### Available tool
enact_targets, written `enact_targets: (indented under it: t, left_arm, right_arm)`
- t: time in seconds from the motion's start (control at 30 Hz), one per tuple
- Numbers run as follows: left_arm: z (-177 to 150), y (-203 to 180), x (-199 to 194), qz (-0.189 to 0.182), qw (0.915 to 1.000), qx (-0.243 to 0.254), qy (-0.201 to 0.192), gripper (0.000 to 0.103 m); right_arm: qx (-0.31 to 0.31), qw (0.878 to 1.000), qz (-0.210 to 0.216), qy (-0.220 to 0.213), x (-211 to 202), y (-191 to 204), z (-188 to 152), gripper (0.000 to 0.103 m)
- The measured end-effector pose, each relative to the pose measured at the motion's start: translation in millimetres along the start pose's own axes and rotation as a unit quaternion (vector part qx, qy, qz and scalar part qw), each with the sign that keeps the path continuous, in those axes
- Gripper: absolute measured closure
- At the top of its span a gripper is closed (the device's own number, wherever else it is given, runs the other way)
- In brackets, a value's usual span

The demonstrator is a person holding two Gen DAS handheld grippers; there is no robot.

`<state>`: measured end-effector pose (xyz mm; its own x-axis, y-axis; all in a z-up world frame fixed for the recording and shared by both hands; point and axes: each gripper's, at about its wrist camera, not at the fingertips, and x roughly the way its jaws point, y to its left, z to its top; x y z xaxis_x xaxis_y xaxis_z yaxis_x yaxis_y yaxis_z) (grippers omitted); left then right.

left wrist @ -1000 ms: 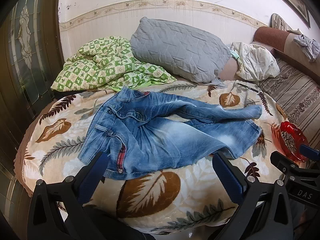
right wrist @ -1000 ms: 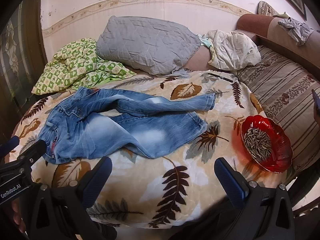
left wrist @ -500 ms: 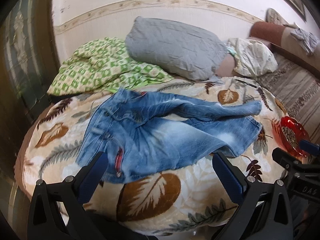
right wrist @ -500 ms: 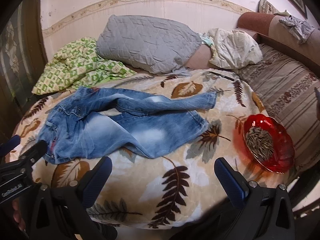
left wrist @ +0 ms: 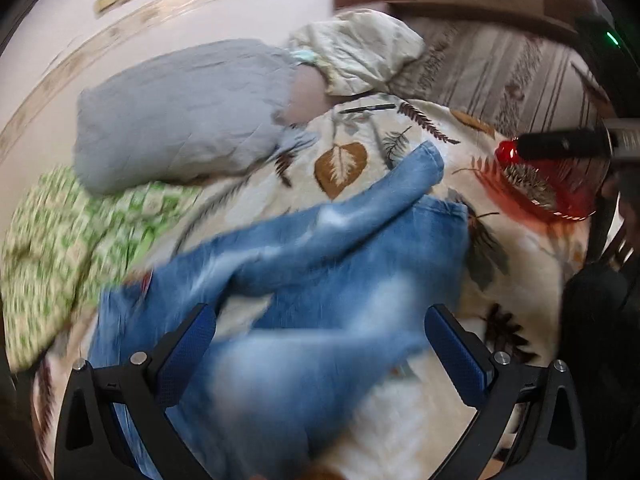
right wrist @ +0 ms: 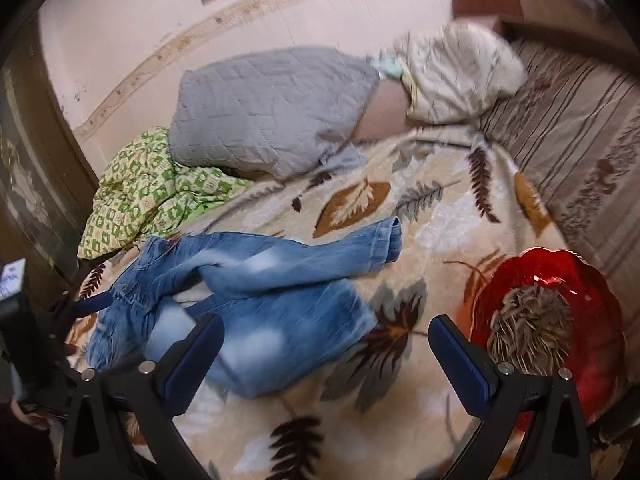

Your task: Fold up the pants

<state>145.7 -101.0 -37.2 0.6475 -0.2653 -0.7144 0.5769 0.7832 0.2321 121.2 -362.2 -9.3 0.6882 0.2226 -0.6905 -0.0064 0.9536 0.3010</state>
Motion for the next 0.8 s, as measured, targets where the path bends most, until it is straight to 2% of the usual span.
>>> enact_targets:
  t: [0.1,0.23,0.43,0.5,0.53,0.57,0.6,0.63,0.67,0.73,0.8]
  left_arm:
    - [19,-6,33,0.013,0.9992,0.037,0.006,0.0]
    - [35,-4,72,-0.005,0.9976,0.062,0.029,0.0]
    - [46,-7,106,-0.012,0.9924,0.118,0.033,0.0]
    - [46,-9,117,-0.01,0.9896,0.137,0.043,0.002]
    - [46,-10,123,-0.013,0.9883,0.143,0.051,0.006]
    - [46,-11,130,-0.021,0.9865,0.15,0.064,0.029]
    - [45,-11,136,-0.026,0.9846,0.153,0.081,0.078]
    - [45,-10,142,-0.035,0.983,0.15,0.101,0.096]
    - [46,-9,144,-0.039,0.983,0.143,0.109,0.096]
    - [50,-6,138,-0.039,0.9854,0.141,0.087,0.096]
    - [60,4,126,-0.043,0.9905,0.119,0.054,0.096]
  right_arm:
    - [0.011,0.999,0.032,0.036,31,-19,20,0.0]
    - [-0.002,0.998,0.012,0.056,68,-36,36,0.0]
    - [0.024,0.995,0.03,0.095,120,-62,55,0.003]
    - [0.049,0.989,0.062,0.122,140,-70,58,0.024]
    - [0.058,0.987,0.071,0.132,147,-72,58,0.031]
    - [0.071,0.983,0.088,0.142,156,-74,56,0.043]
    - [0.076,0.981,0.104,0.146,162,-75,54,0.072]
    - [0.077,0.979,0.115,0.148,165,-74,53,0.082]
    - [0.073,0.978,0.124,0.148,168,-72,53,0.083]
    - [0.042,0.982,0.124,0.138,161,-61,57,0.085]
    - [0.013,0.985,0.118,0.122,149,-52,68,0.086]
